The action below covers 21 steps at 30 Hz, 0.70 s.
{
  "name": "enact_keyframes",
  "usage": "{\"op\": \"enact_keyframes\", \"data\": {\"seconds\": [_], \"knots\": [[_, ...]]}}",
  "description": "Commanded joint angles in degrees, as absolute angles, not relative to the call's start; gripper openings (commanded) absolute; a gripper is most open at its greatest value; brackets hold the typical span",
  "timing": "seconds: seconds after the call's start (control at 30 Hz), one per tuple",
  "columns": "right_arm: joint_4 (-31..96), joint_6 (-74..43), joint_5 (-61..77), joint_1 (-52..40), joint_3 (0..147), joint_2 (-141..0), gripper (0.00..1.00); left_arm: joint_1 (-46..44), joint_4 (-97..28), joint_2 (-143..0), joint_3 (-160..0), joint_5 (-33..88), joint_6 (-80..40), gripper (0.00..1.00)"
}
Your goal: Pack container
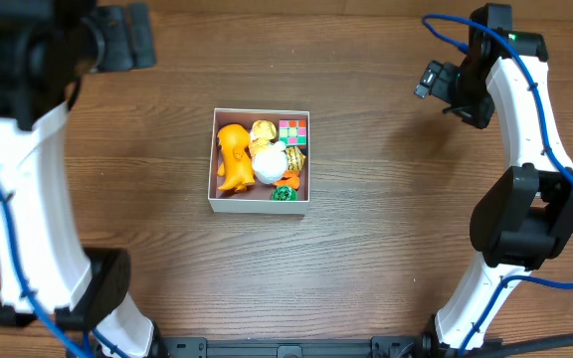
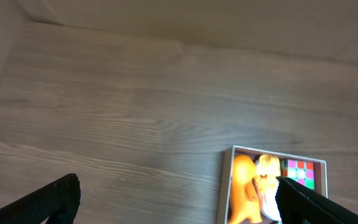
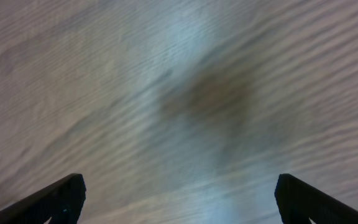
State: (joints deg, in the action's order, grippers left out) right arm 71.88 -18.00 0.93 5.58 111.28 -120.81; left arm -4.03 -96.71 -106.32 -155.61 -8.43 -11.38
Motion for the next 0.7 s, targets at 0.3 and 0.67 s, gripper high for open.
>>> {"op": "enact_keyframes", "data": {"seconds": [0.3,0.67], "knots": [[75.7,-18.5,3.5,5.7,111.4,-108.8,1.00,-2.3,-96.8,-105.0,-154.5,-9.4,-9.8,1.00],[86.3,-18.5,0.9,5.7,111.4,-90.6,1.00,-2.3,-96.8,-105.0,-154.5,-9.0,-9.8,1.00]]}}
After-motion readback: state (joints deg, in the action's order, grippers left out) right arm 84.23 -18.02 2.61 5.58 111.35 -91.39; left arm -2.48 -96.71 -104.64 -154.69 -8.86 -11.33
